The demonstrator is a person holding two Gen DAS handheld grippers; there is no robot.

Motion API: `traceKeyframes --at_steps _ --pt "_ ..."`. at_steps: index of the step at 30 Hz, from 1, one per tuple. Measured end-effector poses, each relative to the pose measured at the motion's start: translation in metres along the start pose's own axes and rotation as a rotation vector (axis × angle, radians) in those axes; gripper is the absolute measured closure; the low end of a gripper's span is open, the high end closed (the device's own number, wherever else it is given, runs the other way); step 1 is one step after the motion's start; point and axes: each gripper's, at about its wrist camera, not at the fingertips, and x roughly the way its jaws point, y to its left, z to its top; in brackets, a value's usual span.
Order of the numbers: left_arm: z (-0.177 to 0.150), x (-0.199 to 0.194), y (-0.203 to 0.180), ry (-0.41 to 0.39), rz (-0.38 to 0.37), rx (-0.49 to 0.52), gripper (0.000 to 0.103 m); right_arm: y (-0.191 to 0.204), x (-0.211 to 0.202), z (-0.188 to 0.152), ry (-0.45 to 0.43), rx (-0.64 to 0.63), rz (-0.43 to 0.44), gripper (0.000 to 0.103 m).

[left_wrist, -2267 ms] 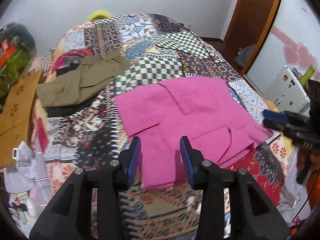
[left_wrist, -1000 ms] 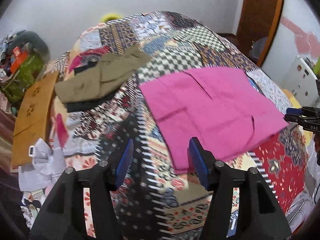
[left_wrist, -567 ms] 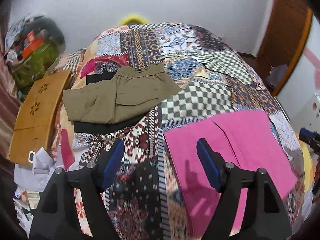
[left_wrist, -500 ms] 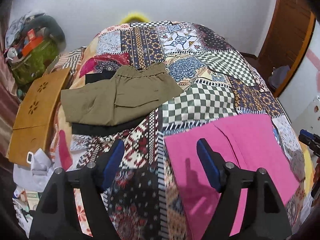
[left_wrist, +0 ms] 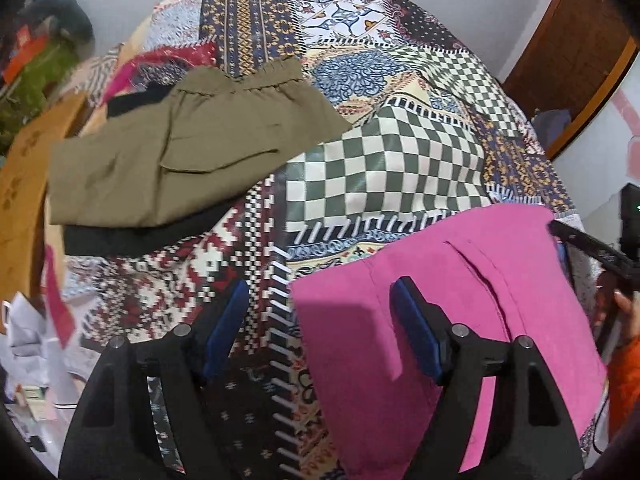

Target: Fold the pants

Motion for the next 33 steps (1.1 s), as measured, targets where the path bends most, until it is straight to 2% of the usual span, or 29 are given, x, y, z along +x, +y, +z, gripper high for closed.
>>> traceKeyframes --at_steps 2,3,4,8,10,14,17,19,22,23,25,27,30,32,33 --pt "0.0 0.001 0.0 0.005 -0.041 -0.007 0.04 0.003 0.008 0.001 0.004 -0.017 0.011 0.05" --pt "-0.001 0.002 0.0 0.012 -0.07 -0.012 0.048 0.005 0.013 0.002 0.009 -0.02 0.013 0.05" --pt "-0.001 0.001 0.0 0.014 -0.078 -0.016 0.049 0.006 0.016 0.003 0.012 -0.027 0.015 0.056" --pt "-0.005 -0.002 -0.006 -0.025 -0.03 0.032 0.055 0.011 0.029 0.006 0.046 -0.09 -0.019 0.089" --pt "-0.008 -0.003 -0.009 -0.042 -0.005 0.055 0.057 0.016 0.03 0.005 0.054 -0.146 -0.054 0.094" --pt "-0.011 -0.003 -0.015 -0.061 0.058 0.09 0.058 0.023 0.029 0.002 0.059 -0.225 -0.108 0.098" --pt "-0.012 -0.002 -0.019 -0.073 0.103 0.128 0.058 0.028 0.031 0.001 0.06 -0.244 -0.143 0.098" --pt "-0.012 -0.004 -0.021 -0.074 0.125 0.143 0.058 0.027 0.03 -0.001 0.073 -0.227 -0.126 0.098" --pt "-0.013 -0.01 -0.022 -0.084 0.23 0.181 0.058 0.029 0.027 0.004 0.086 -0.222 -0.148 0.096" --pt "-0.013 -0.011 -0.022 -0.082 0.233 0.187 0.058 0.03 0.022 0.005 0.089 -0.219 -0.156 0.093" --pt "-0.013 -0.017 -0.018 -0.078 0.22 0.181 0.058 0.036 0.01 0.012 0.09 -0.214 -0.165 0.092" --pt "-0.013 -0.025 -0.017 -0.084 0.213 0.173 0.058 0.041 -0.006 0.015 0.06 -0.23 -0.143 0.089" --pt "-0.011 -0.04 -0.02 -0.118 0.204 0.163 0.057 0.056 -0.033 0.017 0.006 -0.259 -0.106 0.076" --pt "-0.007 -0.05 -0.025 -0.14 0.192 0.164 0.055 0.071 -0.049 0.018 -0.033 -0.274 -0.09 0.061" --pt "-0.005 -0.054 -0.028 -0.153 0.186 0.166 0.051 0.081 -0.056 0.018 -0.051 -0.285 -0.079 0.058"
